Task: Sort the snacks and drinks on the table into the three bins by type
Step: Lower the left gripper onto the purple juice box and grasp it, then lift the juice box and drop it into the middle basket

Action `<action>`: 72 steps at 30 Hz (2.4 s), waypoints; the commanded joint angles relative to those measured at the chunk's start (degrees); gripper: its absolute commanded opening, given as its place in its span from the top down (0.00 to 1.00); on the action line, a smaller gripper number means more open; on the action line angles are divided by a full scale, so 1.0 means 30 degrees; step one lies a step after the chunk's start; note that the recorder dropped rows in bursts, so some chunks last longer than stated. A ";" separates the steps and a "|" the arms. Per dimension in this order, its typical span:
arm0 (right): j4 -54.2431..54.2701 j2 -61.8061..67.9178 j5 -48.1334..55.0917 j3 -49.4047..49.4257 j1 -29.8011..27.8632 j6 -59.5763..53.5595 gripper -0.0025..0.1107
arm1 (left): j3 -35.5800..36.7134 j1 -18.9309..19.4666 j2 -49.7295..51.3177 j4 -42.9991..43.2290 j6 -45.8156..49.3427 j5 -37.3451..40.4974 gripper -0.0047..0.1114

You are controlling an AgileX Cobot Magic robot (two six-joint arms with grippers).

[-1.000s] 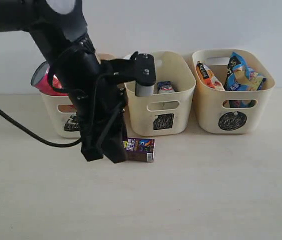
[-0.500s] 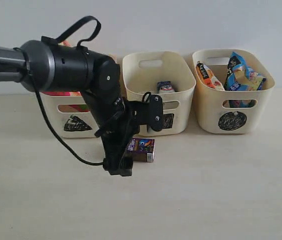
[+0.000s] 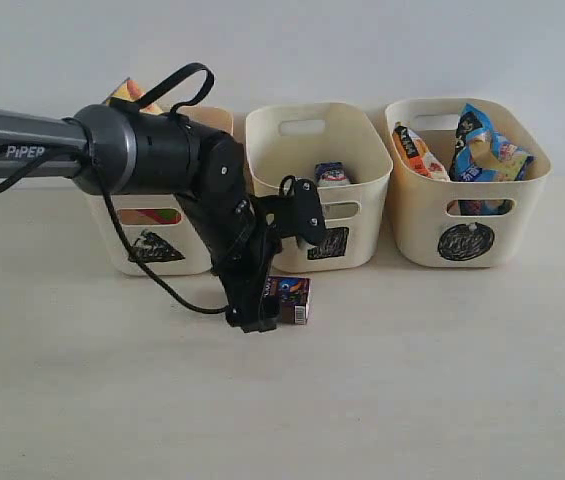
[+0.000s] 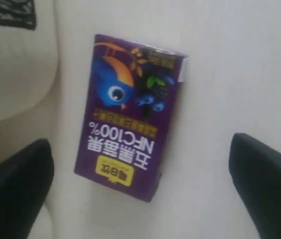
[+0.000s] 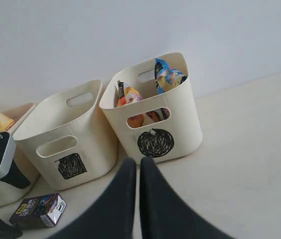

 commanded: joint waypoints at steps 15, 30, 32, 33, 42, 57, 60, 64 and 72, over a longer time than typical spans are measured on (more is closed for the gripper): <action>-0.0135 -0.0054 -0.0005 0.0114 -0.0053 -0.0191 0.98 | -0.0990 0.1166 0.1281 -0.3149 0.1475 -0.0128 0.20; -0.0135 -0.0054 -0.0005 0.0114 -0.0053 -0.0191 0.98 | -0.1409 0.1166 0.2110 -0.3324 0.1566 0.0723 0.62; -0.0135 -0.0054 -0.0005 0.0114 -0.0053 -0.0191 0.98 | -0.1409 0.1166 0.1931 -0.3849 0.1566 0.1257 0.80; -0.0135 -0.0054 -0.0005 0.0114 -0.0053 -0.0191 0.98 | -0.1409 0.1166 0.1772 -0.4272 0.1566 0.1461 0.87; -0.0135 -0.0054 -0.0005 0.0114 -0.0053 -0.0191 0.98 | -0.1409 0.1166 -0.0774 -0.7402 0.1566 0.3161 0.92; -0.0135 -0.0054 -0.0005 0.0114 -0.0053 -0.0153 0.98 | -0.1409 0.1166 -0.5322 -1.4827 0.1566 -0.1015 0.92; -0.0135 -0.0054 -0.0005 0.0114 -0.0053 -0.0153 0.98 | -0.1409 0.1166 -0.5357 -1.8525 0.1566 -0.5542 0.92; -0.0135 -0.0054 -0.0005 0.0114 -0.0053 -0.0153 0.98 | -0.1409 0.1166 -0.5067 -2.1385 0.1566 -1.0131 0.92; -0.0135 -0.0054 -0.0005 0.0114 -0.0053 -0.0153 0.98 | -0.1409 0.1166 -0.3378 -2.1788 0.1566 -1.3046 0.92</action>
